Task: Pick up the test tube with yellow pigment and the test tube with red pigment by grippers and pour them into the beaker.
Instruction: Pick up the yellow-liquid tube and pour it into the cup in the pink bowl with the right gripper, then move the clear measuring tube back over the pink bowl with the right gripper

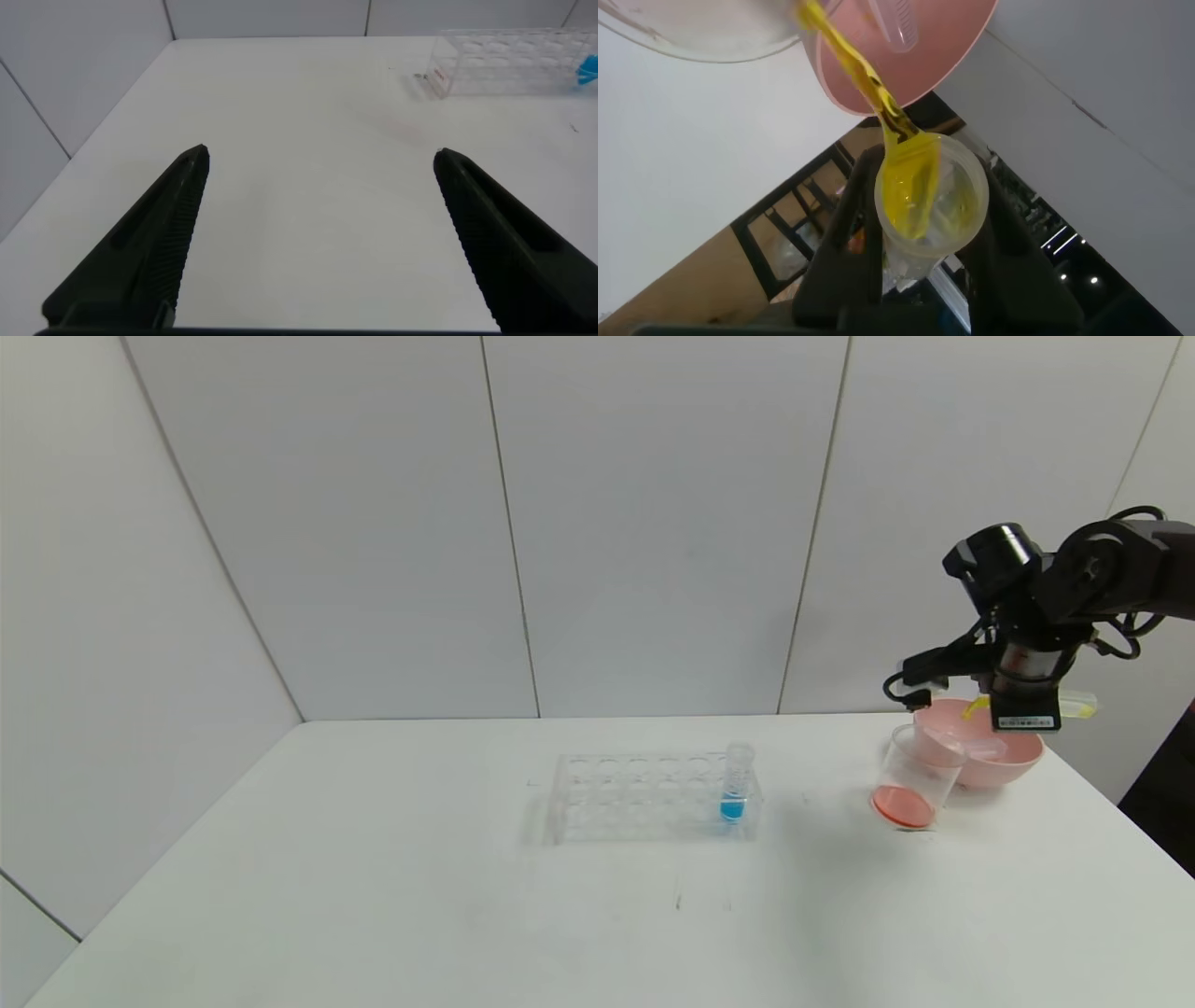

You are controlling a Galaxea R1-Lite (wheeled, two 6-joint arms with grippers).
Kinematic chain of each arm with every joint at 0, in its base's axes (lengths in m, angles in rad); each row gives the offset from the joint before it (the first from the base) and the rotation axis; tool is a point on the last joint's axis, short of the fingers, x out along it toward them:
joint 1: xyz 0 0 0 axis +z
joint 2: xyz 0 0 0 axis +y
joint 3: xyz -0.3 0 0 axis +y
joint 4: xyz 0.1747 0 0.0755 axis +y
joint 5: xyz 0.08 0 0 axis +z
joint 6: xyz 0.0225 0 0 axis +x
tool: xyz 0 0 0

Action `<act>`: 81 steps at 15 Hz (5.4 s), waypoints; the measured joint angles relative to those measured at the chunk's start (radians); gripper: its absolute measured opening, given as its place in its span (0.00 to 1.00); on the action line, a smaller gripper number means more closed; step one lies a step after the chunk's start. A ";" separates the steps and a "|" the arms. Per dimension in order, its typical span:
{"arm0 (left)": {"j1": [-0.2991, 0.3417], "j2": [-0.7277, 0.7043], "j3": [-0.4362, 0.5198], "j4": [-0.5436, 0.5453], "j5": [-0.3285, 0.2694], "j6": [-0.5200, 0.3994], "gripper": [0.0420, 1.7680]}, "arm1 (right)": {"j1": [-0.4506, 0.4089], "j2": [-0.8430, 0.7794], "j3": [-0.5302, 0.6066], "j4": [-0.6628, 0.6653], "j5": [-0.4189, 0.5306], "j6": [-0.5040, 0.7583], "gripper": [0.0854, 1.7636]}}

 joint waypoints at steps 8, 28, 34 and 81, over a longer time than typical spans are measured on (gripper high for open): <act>0.000 0.000 0.000 0.000 0.000 0.000 0.97 | 0.023 0.003 0.000 -0.034 -0.073 -0.066 0.28; 0.000 0.000 0.000 0.000 0.000 0.000 0.97 | 0.054 0.004 0.000 -0.131 -0.188 -0.228 0.28; 0.000 0.000 0.000 0.000 0.000 0.000 0.97 | 0.053 -0.001 0.000 -0.127 -0.173 -0.221 0.28; 0.000 0.000 0.000 0.000 0.000 0.000 0.97 | -0.249 -0.017 0.808 -1.506 0.444 1.303 0.28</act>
